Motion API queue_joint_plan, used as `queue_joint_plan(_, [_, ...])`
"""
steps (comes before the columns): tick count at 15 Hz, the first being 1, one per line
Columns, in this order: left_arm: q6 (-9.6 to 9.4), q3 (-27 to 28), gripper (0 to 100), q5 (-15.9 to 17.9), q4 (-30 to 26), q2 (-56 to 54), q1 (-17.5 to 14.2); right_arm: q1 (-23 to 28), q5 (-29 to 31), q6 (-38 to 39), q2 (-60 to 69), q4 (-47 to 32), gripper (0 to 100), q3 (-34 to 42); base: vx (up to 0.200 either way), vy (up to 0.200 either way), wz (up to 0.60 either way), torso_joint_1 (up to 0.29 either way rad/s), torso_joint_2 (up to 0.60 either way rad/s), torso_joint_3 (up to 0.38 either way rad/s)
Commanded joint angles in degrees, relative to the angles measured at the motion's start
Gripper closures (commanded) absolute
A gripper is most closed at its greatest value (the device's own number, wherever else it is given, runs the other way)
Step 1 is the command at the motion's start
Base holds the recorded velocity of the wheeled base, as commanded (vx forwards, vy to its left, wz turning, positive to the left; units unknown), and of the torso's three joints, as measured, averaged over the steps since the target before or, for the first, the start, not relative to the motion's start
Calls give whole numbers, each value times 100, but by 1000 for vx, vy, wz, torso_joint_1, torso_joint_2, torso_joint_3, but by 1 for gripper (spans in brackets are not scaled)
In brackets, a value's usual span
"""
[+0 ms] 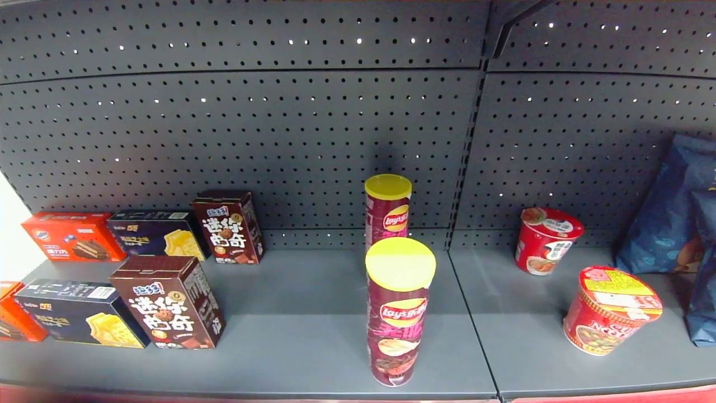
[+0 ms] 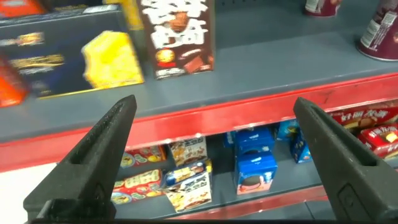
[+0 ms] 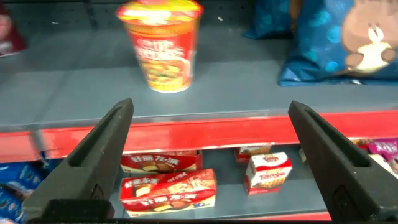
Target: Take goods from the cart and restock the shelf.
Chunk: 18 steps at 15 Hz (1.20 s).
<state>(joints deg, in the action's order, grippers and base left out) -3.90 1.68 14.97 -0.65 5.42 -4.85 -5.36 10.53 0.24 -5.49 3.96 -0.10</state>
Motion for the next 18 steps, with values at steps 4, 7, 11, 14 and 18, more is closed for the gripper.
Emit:
queue_joint_plan(4, [-5,-1,0,32,-6,11,-7,0,-7,11,-14,8,0,1,0,0,0,0,0,0])
queue_joint_plan(7, [3,-1,0,32,-6,11,2,0,-7,20,-14,8,0,1,0,0,0,0,0,0])
queue_joint_plan(11, [3,-1,0,32,-6,11,-7,0,1,37,-14,8,0,1,0,0,0,0,0,0])
queue_joint_plan(14, [179,-10,0,15,21,11,2,0,-78,2,-14,17,0,1,0,0,0,0,0,0])
queue_joint_plan(18, [188,-28,0,-196,47,11,-7,0,-34,2,-14,8,0,1,0,0,0,0,0,0])
